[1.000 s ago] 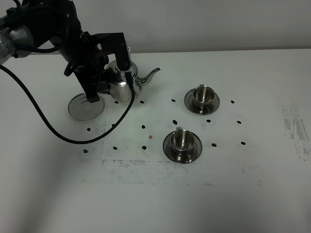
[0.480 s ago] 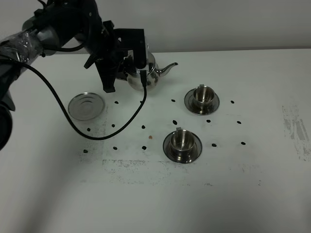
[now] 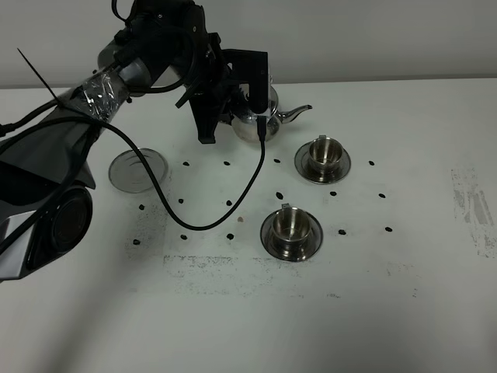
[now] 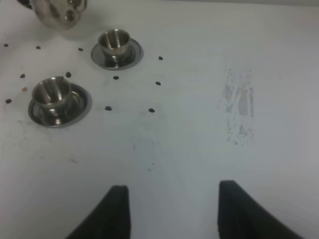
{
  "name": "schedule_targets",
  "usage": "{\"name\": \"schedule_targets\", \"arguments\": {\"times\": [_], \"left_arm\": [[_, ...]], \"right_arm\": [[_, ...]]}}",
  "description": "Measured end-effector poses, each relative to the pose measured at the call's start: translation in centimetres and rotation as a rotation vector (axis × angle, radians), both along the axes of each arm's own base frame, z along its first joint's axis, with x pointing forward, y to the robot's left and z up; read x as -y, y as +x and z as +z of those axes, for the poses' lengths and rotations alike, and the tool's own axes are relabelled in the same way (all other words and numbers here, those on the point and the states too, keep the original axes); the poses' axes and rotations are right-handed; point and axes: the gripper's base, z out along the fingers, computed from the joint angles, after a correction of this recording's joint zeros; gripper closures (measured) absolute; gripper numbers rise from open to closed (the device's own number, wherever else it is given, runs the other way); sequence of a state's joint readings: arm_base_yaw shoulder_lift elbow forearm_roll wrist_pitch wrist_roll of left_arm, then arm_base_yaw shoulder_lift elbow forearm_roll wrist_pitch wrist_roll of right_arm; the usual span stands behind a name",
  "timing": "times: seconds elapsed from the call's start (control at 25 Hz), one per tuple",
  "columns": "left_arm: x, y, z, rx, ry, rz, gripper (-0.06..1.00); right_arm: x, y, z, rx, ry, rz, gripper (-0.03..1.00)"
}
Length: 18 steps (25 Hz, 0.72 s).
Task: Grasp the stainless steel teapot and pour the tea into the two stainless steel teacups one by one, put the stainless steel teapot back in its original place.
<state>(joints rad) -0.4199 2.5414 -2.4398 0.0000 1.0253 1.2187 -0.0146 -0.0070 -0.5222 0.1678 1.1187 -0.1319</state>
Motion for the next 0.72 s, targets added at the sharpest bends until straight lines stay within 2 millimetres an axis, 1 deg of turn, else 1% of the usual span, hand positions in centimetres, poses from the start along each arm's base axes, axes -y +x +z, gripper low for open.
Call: {"name": "schedule_targets", "arguments": {"times": [0.36,0.56,0.72], "left_arm": [[-0.16,0.18,0.15,0.021,0.017,0.019,0.77],[-0.23,0.53,0.31,0.067,0.032,0.016,0.77],[0.16,0.72,0.38,0.108,0.036,-0.016,0.77]], "right_arm": [[0.0,0.0,0.0,0.0,0.0,0.0,0.58],[0.0,0.0,0.0,0.0,0.0,0.0,0.58],[0.0,0.0,0.0,0.0,0.0,0.0,0.58]]}}
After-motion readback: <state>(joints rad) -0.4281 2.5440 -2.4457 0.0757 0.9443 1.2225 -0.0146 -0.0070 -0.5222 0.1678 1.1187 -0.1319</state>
